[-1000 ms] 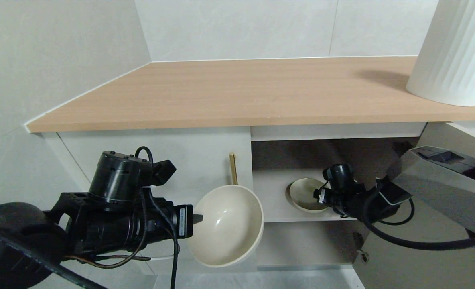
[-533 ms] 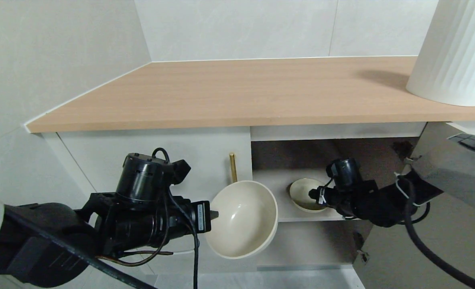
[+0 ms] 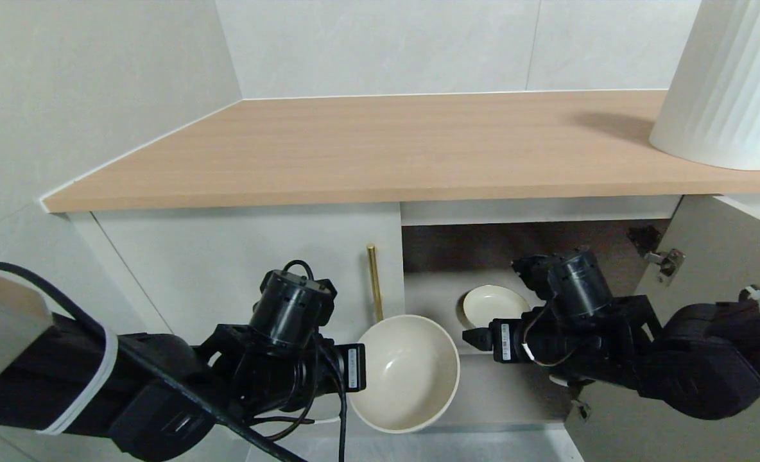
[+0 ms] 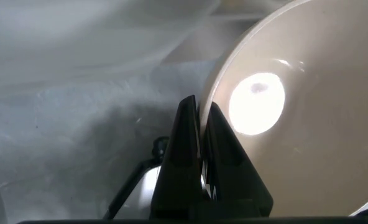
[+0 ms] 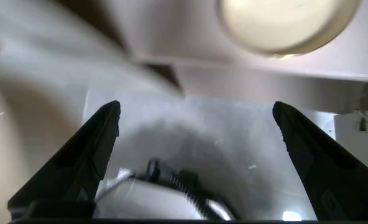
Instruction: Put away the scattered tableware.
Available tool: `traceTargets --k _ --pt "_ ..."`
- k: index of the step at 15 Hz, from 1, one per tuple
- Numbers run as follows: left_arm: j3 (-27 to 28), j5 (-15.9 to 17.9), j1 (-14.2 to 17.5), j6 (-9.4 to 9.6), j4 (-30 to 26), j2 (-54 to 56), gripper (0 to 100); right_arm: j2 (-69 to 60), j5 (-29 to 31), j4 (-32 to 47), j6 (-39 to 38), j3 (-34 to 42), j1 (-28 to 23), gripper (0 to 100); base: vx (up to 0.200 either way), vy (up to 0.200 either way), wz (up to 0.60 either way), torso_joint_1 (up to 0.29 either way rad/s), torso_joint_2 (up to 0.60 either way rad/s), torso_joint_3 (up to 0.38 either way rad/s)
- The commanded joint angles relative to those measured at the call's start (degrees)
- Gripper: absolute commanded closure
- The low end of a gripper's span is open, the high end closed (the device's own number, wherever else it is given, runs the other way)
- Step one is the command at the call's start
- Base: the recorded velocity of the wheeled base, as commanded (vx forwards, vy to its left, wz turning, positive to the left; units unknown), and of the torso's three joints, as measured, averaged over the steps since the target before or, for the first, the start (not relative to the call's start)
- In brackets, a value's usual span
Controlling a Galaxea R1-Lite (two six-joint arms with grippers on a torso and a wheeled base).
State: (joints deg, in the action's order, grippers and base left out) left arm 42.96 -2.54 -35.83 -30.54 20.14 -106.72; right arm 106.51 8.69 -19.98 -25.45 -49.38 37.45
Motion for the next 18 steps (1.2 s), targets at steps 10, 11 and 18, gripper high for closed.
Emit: traceTargets --k 10,11,18 --pt "0.4 -1.9 -2.6 0.04 -0.4 -2.4 100 -3.3 -2.9 1.4 3.2 4.7 5.4 0 0.000 0.000 0.00 0.000 0.00 0.000" --pt "0.3 -1.9 -2.7 0.13 -0.4 -1.8 100 -2.8 -2.8 1.4 3.3 4.7 5.4 0 0.000 0.000 0.00 0.000 0.00 0.000" --pt "0.1 -1.9 -3.3 0.13 -0.4 -2.2 100 -1.7 -2.6 1.3 3.3 4.5 5.2 0 0.000 0.000 0.00 0.000 0.00 0.000"
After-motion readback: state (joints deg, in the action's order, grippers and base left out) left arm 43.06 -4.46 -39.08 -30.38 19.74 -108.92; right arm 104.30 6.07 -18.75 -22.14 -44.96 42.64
